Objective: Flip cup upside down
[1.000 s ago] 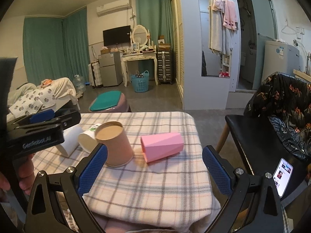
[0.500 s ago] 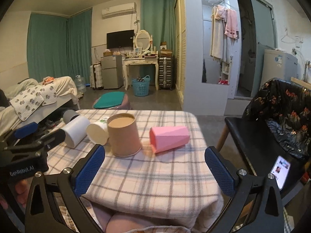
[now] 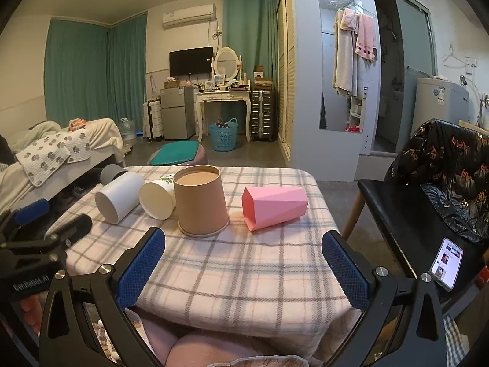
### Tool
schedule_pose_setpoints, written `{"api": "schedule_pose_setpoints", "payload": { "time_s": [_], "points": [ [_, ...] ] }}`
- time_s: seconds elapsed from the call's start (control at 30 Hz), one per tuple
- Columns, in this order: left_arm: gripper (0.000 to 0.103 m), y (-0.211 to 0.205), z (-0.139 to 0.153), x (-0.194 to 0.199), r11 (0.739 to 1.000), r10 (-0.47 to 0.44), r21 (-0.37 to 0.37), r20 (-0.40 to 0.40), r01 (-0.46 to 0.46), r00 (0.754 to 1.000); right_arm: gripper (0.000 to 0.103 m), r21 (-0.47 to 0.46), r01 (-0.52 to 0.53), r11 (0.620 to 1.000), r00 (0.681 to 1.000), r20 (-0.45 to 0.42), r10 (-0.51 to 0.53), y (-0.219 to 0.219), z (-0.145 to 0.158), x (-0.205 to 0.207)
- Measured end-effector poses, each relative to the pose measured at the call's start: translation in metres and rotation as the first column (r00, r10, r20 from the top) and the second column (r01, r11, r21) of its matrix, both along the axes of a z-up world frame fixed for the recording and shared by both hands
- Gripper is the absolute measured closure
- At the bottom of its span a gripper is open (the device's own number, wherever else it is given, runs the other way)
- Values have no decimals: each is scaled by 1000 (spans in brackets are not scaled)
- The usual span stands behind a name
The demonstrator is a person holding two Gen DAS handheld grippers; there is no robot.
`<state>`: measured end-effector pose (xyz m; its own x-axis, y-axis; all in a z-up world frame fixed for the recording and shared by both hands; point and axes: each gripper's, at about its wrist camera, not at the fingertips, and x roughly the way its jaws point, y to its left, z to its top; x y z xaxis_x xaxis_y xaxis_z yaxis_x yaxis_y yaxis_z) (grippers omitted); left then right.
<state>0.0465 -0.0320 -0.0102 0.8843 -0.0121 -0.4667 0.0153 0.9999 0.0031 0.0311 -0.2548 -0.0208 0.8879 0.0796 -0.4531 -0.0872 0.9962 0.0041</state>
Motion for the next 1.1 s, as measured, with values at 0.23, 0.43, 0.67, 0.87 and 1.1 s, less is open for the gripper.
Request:
{"api": "schedule_pose_setpoints", "payload": {
  "time_s": [0.23,0.43,0.67,0.87,1.1],
  "points": [
    [0,6,1,-2,999,22,-24,10,-21,1000,0,0,0,1000,1000,0,0,0,0,1],
    [0,5,3,-7,1000,15,-23,27,-14,1000,0,10,-9,1000,1000,1,9,2,0,-1],
    [0,5,4,-8,1000,12,-25,26,-11,1000,0,12,-13,1000,1000,4,13,4,1,-2],
    [0,5,5,-10,999,18,-27,29,-17,999,0,11,-16,1000,1000,-2,16,5,-1,-3],
    [0,5,7,-11,1000,22,-21,36,-22,999,0,3,-19,1000,1000,-5,19,6,-1,-3]
  ]
}}
